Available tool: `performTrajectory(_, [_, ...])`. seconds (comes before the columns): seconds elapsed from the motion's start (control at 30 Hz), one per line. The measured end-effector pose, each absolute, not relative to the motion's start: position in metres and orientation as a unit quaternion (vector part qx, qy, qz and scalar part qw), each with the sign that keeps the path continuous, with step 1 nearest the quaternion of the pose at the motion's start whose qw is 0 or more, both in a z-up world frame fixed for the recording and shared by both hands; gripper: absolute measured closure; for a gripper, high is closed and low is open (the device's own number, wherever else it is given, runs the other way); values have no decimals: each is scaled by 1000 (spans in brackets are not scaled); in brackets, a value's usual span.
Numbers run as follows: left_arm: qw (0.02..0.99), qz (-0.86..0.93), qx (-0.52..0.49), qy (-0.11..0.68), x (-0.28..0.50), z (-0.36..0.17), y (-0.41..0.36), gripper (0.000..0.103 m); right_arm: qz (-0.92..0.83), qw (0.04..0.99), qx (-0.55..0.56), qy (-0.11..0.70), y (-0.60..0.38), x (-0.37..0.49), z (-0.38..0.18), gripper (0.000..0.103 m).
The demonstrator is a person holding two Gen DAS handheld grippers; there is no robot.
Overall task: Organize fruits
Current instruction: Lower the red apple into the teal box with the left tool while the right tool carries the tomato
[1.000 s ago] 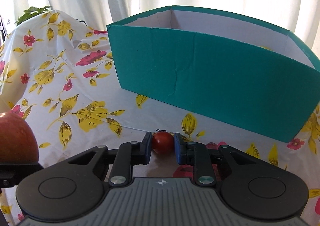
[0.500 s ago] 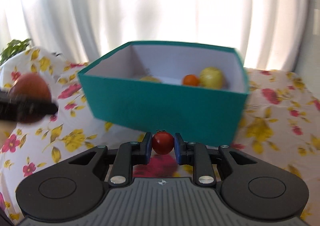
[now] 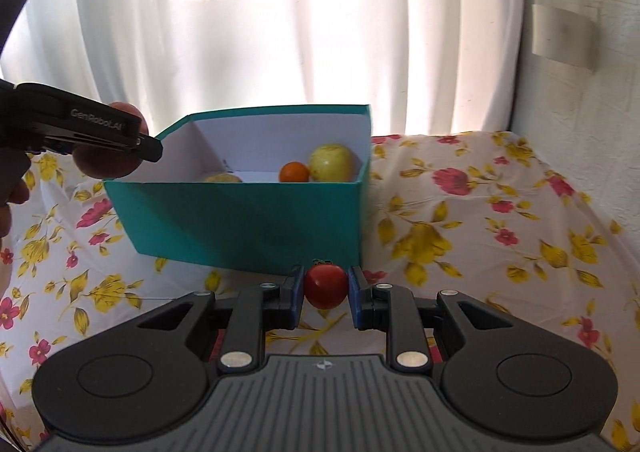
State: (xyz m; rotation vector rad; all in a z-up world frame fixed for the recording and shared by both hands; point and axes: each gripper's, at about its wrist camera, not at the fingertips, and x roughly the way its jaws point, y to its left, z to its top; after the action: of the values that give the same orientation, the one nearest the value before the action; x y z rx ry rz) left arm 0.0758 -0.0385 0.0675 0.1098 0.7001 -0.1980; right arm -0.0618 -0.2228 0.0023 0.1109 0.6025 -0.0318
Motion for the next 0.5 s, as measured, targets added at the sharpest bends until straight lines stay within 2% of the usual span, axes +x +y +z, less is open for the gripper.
performTrajectory(0.27, [934,-96,52,340,89,67,-44,28,-33,955,60,290,-233,-72,7,81])
performTrajectory(0.5, [928,-72,48,361,122,46,-43,28,-31,956,59,287,-236,-73,10,81])
